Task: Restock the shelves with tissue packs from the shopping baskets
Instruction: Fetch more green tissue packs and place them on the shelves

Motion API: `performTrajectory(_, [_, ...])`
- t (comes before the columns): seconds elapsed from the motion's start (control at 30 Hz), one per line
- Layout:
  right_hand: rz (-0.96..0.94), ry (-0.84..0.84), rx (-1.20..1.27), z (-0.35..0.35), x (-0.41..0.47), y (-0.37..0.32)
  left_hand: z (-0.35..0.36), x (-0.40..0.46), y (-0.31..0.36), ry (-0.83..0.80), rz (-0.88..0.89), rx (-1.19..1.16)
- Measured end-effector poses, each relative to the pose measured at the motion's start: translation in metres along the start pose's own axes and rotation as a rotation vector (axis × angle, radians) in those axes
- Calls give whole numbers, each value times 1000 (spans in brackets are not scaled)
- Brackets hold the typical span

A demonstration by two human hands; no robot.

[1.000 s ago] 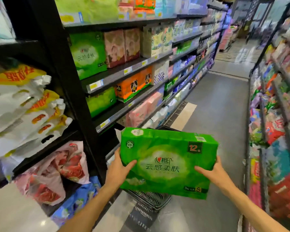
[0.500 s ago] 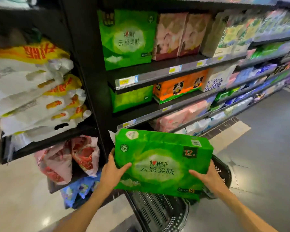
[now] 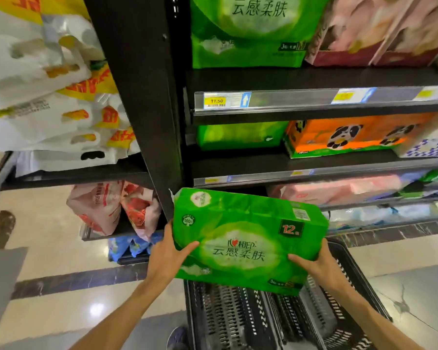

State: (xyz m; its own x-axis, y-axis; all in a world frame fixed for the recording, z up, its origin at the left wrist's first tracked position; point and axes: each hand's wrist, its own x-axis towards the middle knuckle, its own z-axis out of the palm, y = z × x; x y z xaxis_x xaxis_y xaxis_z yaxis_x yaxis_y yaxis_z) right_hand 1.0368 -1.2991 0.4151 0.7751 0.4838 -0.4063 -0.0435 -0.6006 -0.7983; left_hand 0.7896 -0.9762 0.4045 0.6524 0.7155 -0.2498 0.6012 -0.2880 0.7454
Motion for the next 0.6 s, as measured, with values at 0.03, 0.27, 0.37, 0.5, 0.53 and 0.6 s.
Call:
performTrajectory(0.03, [-16, -31, -10, -3, 16, 4, 12, 4, -1, 28, -20, 10])
performTrajectory(0.27, [-99, -150, -40, -16, 147, 72, 109, 46, -39, 186, -178, -78])
performTrajectory(0.37, [-110, -163, -32, -4, 186, 95, 146, 62, -59, 247, -190, -126])
performTrajectory(0.5, [-146, -123, -10, 12, 220, 124, 178, 77, -71, 288, -134, -92])
performTrajectory(0.53, [-173, -113, -7, 14, 228, 132, 184, 81, -72, 305, -117, -72])
performTrajectory(0.6, [-210, -98, 1, 19, 238, 141, 195, 92, -78, 350, -82, 22])
